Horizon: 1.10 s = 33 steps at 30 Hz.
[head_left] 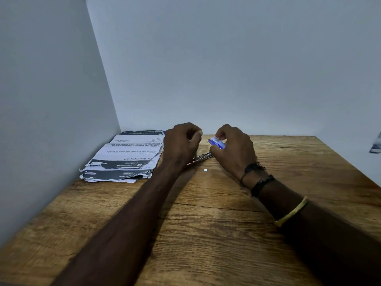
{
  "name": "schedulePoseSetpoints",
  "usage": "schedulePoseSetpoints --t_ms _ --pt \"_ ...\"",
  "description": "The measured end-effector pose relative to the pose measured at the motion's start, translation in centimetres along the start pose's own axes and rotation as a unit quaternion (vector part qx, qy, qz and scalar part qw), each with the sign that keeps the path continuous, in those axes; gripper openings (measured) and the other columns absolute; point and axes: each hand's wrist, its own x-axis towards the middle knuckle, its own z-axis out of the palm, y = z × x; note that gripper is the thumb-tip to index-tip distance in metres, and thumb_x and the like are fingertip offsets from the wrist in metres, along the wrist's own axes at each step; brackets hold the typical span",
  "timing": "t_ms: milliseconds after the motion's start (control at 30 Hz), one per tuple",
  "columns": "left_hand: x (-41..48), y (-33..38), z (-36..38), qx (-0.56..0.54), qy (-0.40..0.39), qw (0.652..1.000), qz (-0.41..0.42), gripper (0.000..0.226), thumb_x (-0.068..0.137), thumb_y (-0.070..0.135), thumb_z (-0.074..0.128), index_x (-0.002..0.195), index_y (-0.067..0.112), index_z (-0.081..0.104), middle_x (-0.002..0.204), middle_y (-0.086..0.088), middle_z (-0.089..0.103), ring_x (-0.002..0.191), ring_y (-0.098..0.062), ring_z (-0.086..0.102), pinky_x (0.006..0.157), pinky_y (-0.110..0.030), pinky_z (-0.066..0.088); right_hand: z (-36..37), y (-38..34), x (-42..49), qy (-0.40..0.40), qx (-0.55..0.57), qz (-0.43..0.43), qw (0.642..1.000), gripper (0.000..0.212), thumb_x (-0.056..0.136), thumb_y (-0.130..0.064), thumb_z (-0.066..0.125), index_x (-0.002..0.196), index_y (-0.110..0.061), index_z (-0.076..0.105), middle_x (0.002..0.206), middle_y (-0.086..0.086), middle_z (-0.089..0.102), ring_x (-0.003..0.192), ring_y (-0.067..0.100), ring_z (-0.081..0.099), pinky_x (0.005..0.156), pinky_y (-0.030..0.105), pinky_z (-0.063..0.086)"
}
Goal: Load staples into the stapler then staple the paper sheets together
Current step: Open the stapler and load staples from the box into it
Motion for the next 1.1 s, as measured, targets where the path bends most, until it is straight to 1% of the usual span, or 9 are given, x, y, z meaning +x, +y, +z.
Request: schedulePoseSetpoints --t_ms 100,200,300,400,533,667,800,900,1100 --pt "-0.2 1.0 0.1 -0.023 0.005 0.999 -0.021 0.017 0.088 0.034 0.070 0.089 0.019 0.077 0.081 0.006 0.077 0.073 -0.007 0.072 0.073 -0.027 0.056 0.1 -0.7 0.0 0.035 0.039 -0.031 0.998 0.023 0.076 -0.027 0.072 0.096 -0.021 0.061 0.090 -0.003 0.068 0.079 0.017 0.063 0.061 0.027 0.044" --pt "-0.4 1.4 0.2 -0.106 -0.052 0.990 -0.083 0.020 0.085 0.037 0.075 0.085 0.016 0.073 0.070 -0.002 0.077 0.060 -0.013 0.074 0.062 -0.029 0.059 0.2 -1.2 -0.1 0.048 0.064 -0.043 0.996 0.023 0.079 -0.029 0.073 0.096 -0.022 0.060 0.087 -0.005 0.069 0.077 0.016 0.065 0.062 0.029 0.052" --pt "-0.3 1.4 -0.1 -0.240 -0.091 0.949 -0.185 0.026 0.079 0.023 0.083 0.089 0.004 0.069 0.077 -0.020 0.076 0.059 -0.022 0.073 0.058 -0.034 0.061 0.2 -1.3 -0.2 0.047 0.073 -0.042 0.995 0.026 0.079 -0.031 0.072 0.100 -0.024 0.061 0.089 -0.005 0.072 0.079 0.016 0.068 0.065 0.030 0.055" --pt "-0.2 1.1 -0.5 -0.340 -0.107 0.903 -0.242 0.025 0.080 0.006 0.082 0.094 -0.001 0.063 0.080 -0.026 0.073 0.054 -0.020 0.070 0.051 -0.025 0.057 0.2 -1.1 -0.3 0.032 0.082 -0.059 0.994 0.029 0.078 -0.027 0.076 0.104 -0.021 0.062 0.094 -0.002 0.072 0.086 0.016 0.069 0.071 0.035 0.059" --pt "0.1 0.4 -0.8 -0.374 -0.109 0.877 -0.283 0.022 0.084 0.004 0.078 0.099 -0.003 0.064 0.077 -0.019 0.072 0.058 -0.018 0.072 0.058 -0.027 0.063 0.3 -1.0 -0.3 0.012 0.139 -0.070 0.988 0.030 0.077 -0.015 0.079 0.104 -0.016 0.067 0.098 0.001 0.072 0.091 0.015 0.070 0.075 0.038 0.063" --pt "0.4 0.2 -0.8 -0.388 -0.112 0.863 -0.303 0.009 0.089 0.005 0.072 0.084 0.001 0.066 0.074 -0.017 0.071 0.053 -0.014 0.070 0.053 -0.021 0.059 0.2 -0.8 -0.4 0.019 0.163 -0.091 0.982 0.025 0.078 -0.016 0.083 0.101 -0.013 0.074 0.096 0.000 0.074 0.089 0.015 0.071 0.077 0.036 0.063" --pt "0.4 0.3 -1.0 -0.407 -0.136 0.854 -0.294 0.017 0.087 0.012 0.076 0.085 0.006 0.060 0.072 -0.011 0.071 0.057 -0.015 0.070 0.056 -0.024 0.060 0.3 -0.9 -0.4 0.028 0.189 -0.097 0.977 0.022 0.079 -0.015 0.083 0.099 -0.011 0.076 0.096 0.001 0.075 0.091 0.016 0.071 0.079 0.038 0.063" --pt "0.3 0.4 -1.1 -0.427 -0.134 0.848 -0.284 0.023 0.085 0.004 0.076 0.089 0.005 0.054 0.069 -0.010 0.072 0.059 -0.016 0.072 0.056 -0.026 0.060 0.4 -1.0 -0.4 0.032 0.189 -0.104 0.976 0.022 0.078 -0.013 0.084 0.099 -0.010 0.076 0.098 0.005 0.075 0.094 0.019 0.071 0.080 0.041 0.062" --pt "0.4 0.1 -1.3 -0.420 -0.098 0.854 -0.292 0.025 0.081 0.007 0.081 0.093 0.002 0.059 0.064 -0.009 0.072 0.055 -0.017 0.071 0.053 -0.023 0.059 0.0 -1.1 -0.6 0.051 0.148 -0.126 0.980 0.021 0.079 -0.018 0.084 0.098 -0.011 0.076 0.091 0.003 0.072 0.082 0.016 0.068 0.072 0.035 0.061"
